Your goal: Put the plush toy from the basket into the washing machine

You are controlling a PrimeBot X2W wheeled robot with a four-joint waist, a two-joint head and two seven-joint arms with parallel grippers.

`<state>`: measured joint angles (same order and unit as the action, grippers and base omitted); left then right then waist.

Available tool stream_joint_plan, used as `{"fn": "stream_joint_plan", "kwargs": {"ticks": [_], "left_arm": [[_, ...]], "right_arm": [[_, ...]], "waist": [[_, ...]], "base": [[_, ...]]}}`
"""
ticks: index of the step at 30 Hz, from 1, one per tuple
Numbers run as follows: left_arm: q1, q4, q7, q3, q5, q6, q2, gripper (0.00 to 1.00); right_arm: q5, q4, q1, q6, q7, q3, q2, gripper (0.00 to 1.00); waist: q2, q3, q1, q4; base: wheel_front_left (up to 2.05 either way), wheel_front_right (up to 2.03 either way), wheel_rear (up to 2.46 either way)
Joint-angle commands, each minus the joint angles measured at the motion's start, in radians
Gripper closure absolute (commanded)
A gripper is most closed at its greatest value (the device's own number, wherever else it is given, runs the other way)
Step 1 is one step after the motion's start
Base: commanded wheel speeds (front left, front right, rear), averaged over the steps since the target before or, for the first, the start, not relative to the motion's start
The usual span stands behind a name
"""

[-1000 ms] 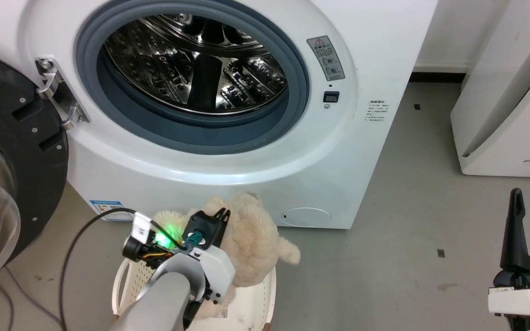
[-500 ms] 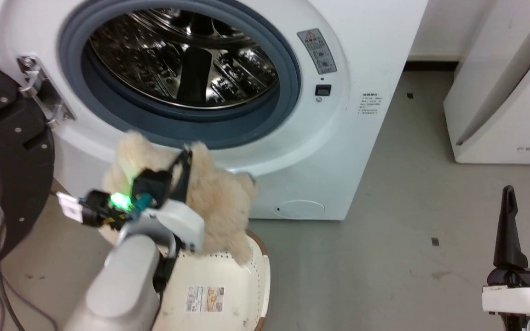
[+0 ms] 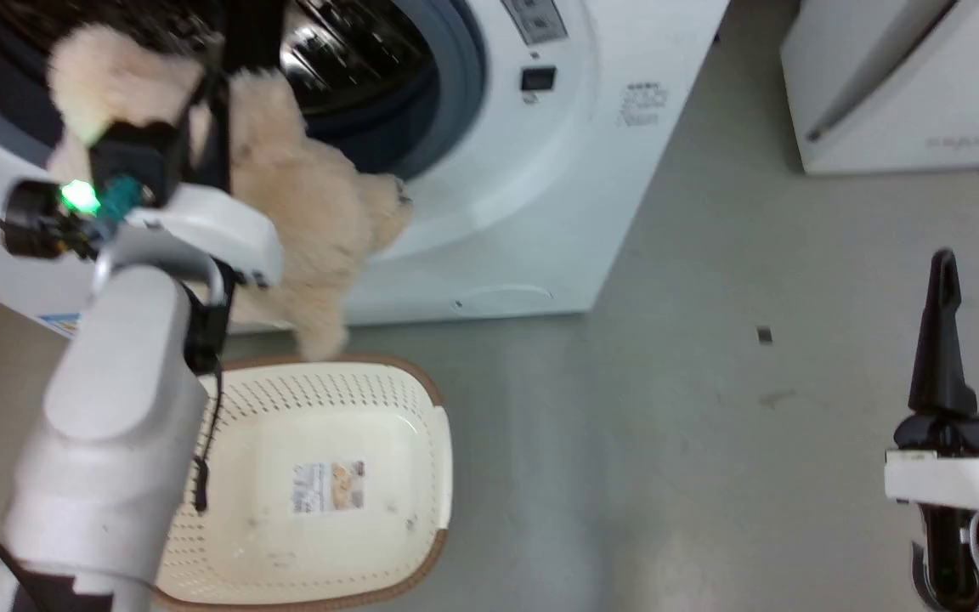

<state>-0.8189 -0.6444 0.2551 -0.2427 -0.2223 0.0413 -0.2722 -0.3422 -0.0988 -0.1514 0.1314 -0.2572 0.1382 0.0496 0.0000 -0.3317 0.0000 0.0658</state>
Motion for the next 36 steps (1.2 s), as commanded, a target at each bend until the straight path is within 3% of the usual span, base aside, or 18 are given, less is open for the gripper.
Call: {"fn": "stream_joint_plan", "kwargs": {"ticks": [1, 15, 27, 36], "left_arm": [[-0.034, -0.006, 0.007, 0.010, 0.007, 0.002, -0.008, 1.00], [-0.356, -0.141, 0.007, 0.098, 0.019, -0.027, -0.125, 1.00], [-0.535, -0.204, 0.007, 0.131, 0.039, -0.019, -0.197, 1.00], [-0.719, -0.284, 0.005, 0.094, 0.091, -0.013, -0.234, 1.00]], "right_arm": [[-0.007, -0.006, -0.025, -0.001, -0.005, -0.004, 0.001, 0.00], [-0.074, -0.016, -0.157, -0.001, -0.005, -0.029, 0.001, 0.00], [-0.101, -0.022, -0.185, -0.001, -0.005, -0.044, 0.001, 0.00], [-0.109, -0.031, -0.202, -0.001, -0.005, -0.045, 0.001, 0.00]], "waist": [[0.0000, -0.077, 0.0000, 0.056], [0.0000, -0.309, 0.0000, 0.188], [0.0000, -0.396, 0.0000, 0.235], [0.0000, -0.450, 0.0000, 0.259]], "base": [[0.00, 0.00, 0.00], [0.00, 0.00, 0.00], [0.00, 0.00, 0.00], [0.00, 0.00, 0.00]]}}
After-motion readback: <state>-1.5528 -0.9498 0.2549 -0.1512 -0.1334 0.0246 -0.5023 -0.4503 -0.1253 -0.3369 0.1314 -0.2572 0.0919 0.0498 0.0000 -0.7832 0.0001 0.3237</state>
